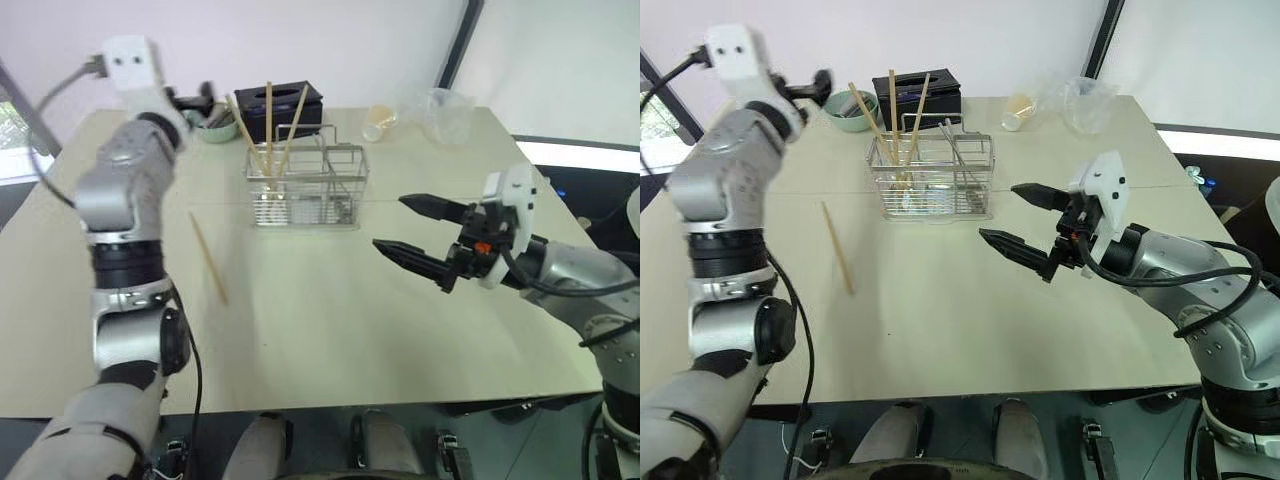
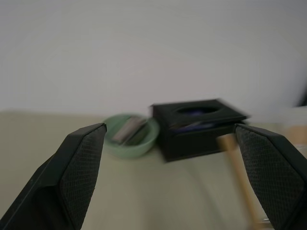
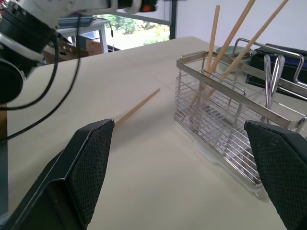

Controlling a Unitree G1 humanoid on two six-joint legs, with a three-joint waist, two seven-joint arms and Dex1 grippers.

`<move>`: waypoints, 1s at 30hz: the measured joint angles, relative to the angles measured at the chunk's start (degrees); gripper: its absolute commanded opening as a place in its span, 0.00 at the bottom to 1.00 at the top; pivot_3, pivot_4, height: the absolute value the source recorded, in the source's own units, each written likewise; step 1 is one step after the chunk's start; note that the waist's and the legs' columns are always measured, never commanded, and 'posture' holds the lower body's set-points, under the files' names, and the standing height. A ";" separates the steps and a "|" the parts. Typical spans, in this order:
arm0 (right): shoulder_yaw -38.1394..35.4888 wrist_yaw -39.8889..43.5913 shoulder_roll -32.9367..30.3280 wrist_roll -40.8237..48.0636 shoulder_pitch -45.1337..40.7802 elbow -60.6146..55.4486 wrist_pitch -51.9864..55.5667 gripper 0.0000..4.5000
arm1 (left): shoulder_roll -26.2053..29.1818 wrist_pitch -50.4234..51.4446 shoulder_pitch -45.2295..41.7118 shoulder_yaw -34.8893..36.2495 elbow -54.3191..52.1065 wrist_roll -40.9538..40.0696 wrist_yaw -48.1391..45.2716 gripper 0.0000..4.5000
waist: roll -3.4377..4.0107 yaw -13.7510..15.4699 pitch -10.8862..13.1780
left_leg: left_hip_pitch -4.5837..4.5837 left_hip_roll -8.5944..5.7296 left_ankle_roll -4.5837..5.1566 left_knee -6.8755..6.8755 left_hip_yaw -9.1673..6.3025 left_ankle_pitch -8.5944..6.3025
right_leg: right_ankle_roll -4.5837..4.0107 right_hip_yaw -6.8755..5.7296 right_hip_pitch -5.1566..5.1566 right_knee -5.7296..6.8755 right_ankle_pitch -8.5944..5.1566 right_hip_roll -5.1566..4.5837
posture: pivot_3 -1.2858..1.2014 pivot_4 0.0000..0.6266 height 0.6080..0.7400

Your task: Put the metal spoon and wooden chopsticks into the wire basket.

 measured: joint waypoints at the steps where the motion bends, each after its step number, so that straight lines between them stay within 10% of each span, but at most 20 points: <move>1: 0.22 0.28 0.04 -0.21 -0.02 0.21 -0.04 1.00 | 0.07 2.40 0.36 0.21 0.23 0.06 0.59 0.99 | -0.03 0.20 0.01 | -0.03 0.00 -0.01 0.00 -0.03 0.01 | 0.00 -0.02 -0.01 0.00 0.00 0.03 | 0.52 0.24 0.31; 12: 1.22 1.41 0.76 -1.75 0.07 0.65 -0.37 1.00 | -12.13 20.52 3.53 10.56 4.35 0.66 12.65 0.99 | -0.07 0.21 0.01 | -0.09 0.01 -0.05 0.03 -0.06 0.00 | 0.00 -0.01 -0.03 -0.03 0.00 -0.05 | 0.52 0.24 0.31; 30: -0.01 -7.37 4.48 -0.53 7.77 -6.49 0.08 1.00 | -10.14 12.78 -2.78 6.85 27.76 5.87 14.56 0.99 | -0.04 0.49 -0.01 | -0.03 -0.05 -0.09 0.04 -0.01 0.00 | 0.03 -0.01 0.04 -0.01 0.01 -0.16 | 0.52 0.24 0.31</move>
